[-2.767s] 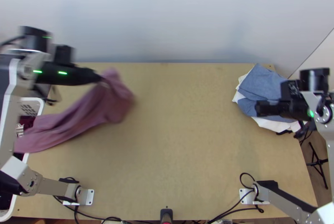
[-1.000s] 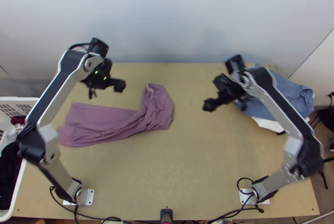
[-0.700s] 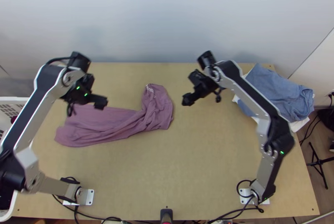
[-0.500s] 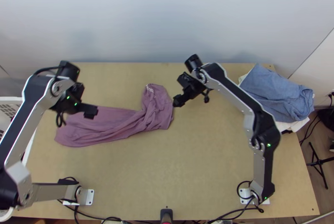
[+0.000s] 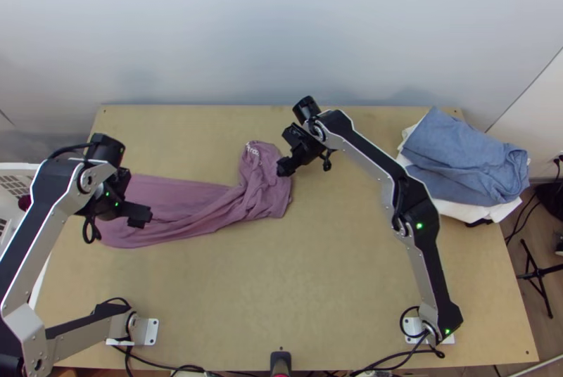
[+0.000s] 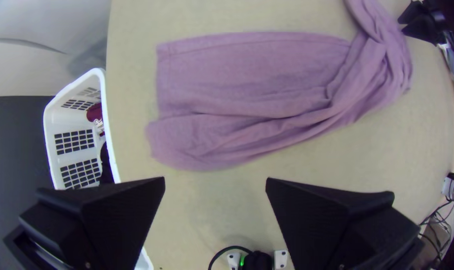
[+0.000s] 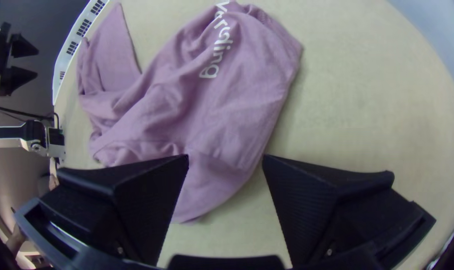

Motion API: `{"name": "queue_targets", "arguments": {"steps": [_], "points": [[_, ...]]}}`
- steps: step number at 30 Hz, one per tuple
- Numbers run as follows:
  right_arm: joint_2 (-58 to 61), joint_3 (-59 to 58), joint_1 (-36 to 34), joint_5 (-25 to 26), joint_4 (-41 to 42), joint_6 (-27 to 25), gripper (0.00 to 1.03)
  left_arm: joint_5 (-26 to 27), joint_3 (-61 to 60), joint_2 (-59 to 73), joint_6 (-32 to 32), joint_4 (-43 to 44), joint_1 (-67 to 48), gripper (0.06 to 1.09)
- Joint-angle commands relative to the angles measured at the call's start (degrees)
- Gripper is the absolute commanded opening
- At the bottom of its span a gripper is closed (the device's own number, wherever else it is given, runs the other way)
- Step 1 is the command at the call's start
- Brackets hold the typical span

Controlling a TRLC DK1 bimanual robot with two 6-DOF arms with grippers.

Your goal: Fold the t-shirt

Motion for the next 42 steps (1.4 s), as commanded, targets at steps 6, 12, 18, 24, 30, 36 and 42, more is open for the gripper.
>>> {"name": "queue_targets", "arguments": {"steps": [6,12,18,24,30,36,42], "points": [[4.85,5.37,-0.87,-0.01,-1.01,0.28,0.63,-2.08,-6.29,-3.76,2.7,2.15,2.98,1.04],[4.41,3.09,-2.1,-0.01,-1.01,0.1,0.54,-4.54,-9.28,-3.58,5.07,5.75,4.74,1.04],[4.41,2.74,-1.92,-0.09,-0.92,-0.07,0.38,-5.16,-12.18,-2.53,9.55,10.06,10.19,1.04],[4.76,2.91,-1.13,-0.09,-0.57,0.19,0.38,-5.77,-12.62,-0.68,14.03,14.1,15.55,1.04],[4.59,3.53,-0.78,-0.36,-0.31,0.37,0.27,-5.95,-11.83,1.61,16.76,16.3,18.27,1.04],[4.15,3.18,-0.87,-0.45,-0.39,0.45,0.13,-5.77,-11.83,3.19,16.67,17.7,17.83,1.04],[0.9,2.03,-1.48,-0.97,-0.92,0.54,0.04,-5.77,-11.39,5.65,16.85,19.37,17.66,1.04]]}}
